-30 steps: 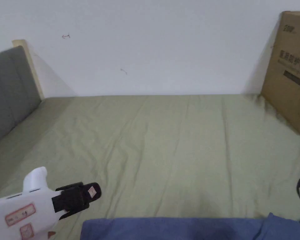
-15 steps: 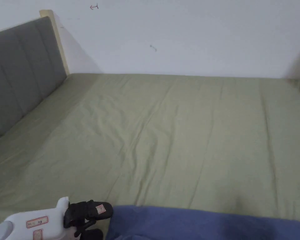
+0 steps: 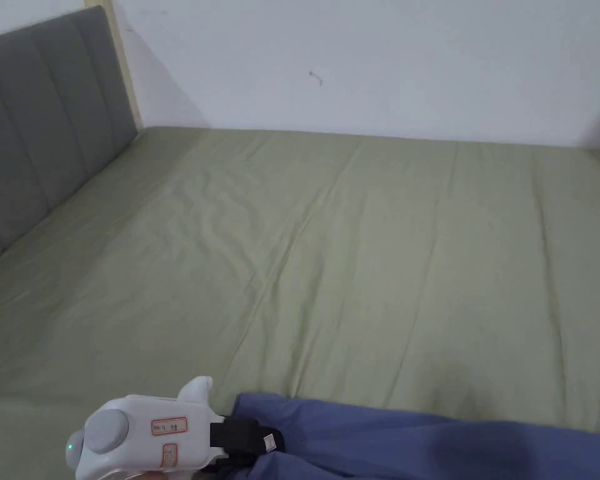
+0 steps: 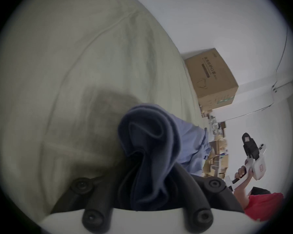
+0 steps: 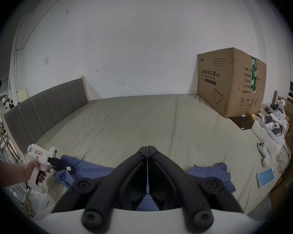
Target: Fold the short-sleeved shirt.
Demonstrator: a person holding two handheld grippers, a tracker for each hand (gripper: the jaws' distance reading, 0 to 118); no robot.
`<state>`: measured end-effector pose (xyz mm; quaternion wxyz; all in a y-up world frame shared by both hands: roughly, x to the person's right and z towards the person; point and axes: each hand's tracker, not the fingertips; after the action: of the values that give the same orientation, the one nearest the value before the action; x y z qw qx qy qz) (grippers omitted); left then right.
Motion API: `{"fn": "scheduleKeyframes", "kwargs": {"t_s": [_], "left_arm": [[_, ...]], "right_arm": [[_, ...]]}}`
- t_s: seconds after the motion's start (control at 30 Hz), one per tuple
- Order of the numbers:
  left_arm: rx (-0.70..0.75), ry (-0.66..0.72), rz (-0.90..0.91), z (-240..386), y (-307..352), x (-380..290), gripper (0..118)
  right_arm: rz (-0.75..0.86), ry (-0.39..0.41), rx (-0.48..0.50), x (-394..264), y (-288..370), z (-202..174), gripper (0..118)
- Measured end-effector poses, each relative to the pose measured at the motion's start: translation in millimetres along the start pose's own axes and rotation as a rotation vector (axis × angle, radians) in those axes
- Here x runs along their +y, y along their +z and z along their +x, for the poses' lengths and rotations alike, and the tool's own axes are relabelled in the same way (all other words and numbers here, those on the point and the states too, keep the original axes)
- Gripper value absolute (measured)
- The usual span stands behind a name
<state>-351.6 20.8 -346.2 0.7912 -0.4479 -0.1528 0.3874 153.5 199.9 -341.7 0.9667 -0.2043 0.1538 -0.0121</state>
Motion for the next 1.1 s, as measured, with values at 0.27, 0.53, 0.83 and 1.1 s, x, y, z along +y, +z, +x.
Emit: {"fn": "scheduleKeyframes", "kwargs": {"t_s": [0.27, 0.53, 0.83, 1.1], "left_arm": [[0.607, -0.19, 0.039, 24.2, 70.4, 32.1, 4], [0.57, -0.319, 0.025, 92.9, 51.4, 17.3, 5], [0.005, -0.169, -0.174, 186.5, -74.6, -1.2, 118], [0.289, -0.323, 0.024, 184.8, -31.5, -3.9, 117]], "right_arm": [[0.014, -0.039, 0.016, 3.5, 11.6, 13.9, 0], [-0.002, -0.093, 0.015, -5.4, 22.1, 31.1, 0], [-0.001, -0.137, 0.0, -7.5, 29.4, 48.4, 0], [-0.009, -0.17, 0.009, -12.4, 26.9, 54.2, 0]]}}
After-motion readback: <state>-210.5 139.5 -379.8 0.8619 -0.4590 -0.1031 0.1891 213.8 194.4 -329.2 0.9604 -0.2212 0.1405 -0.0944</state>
